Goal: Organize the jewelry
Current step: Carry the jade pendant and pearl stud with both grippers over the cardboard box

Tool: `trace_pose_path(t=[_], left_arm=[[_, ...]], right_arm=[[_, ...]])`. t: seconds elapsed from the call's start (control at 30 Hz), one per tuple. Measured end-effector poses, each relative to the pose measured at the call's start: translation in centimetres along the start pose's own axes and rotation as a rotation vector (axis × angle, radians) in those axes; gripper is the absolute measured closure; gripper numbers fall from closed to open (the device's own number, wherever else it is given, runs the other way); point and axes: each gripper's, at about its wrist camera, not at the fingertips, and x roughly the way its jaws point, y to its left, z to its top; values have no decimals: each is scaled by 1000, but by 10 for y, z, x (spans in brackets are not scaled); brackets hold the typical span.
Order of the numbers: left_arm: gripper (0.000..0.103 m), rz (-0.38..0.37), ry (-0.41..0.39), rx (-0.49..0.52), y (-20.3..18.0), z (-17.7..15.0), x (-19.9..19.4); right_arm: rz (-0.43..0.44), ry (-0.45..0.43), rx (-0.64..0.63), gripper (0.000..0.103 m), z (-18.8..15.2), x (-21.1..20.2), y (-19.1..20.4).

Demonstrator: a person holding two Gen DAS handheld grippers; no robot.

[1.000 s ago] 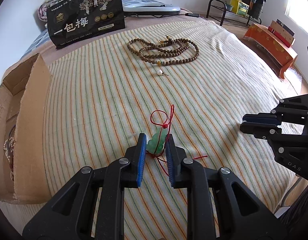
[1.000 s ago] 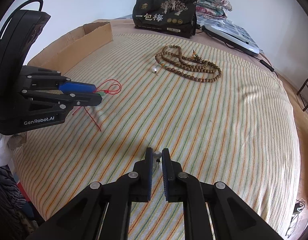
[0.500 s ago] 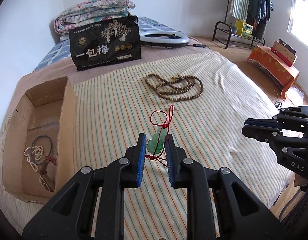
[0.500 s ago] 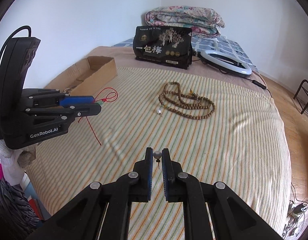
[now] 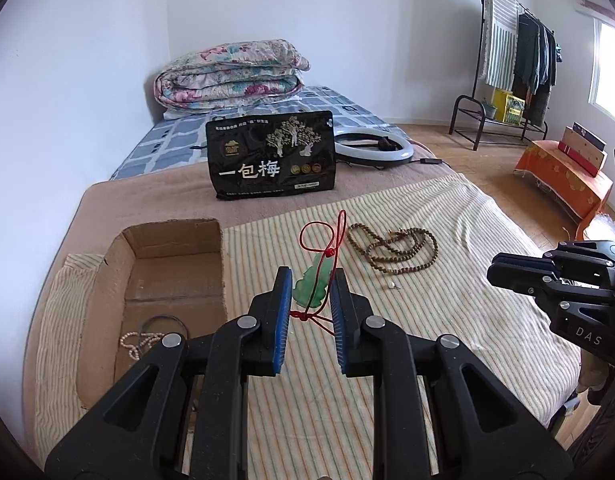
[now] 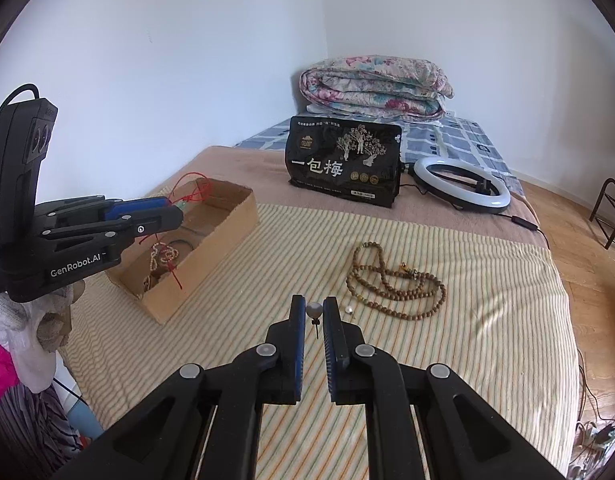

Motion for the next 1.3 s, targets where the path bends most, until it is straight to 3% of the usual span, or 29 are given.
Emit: trace_pose_path(t=[0.7, 1.3], left_arm=[[85, 172, -25, -176, 119, -1, -10], [85, 218, 42, -222, 148, -16, 13]], right_arm=[[129, -54, 3, 97, 68, 63, 63], [204, 15, -37, 97, 111, 163, 125]])
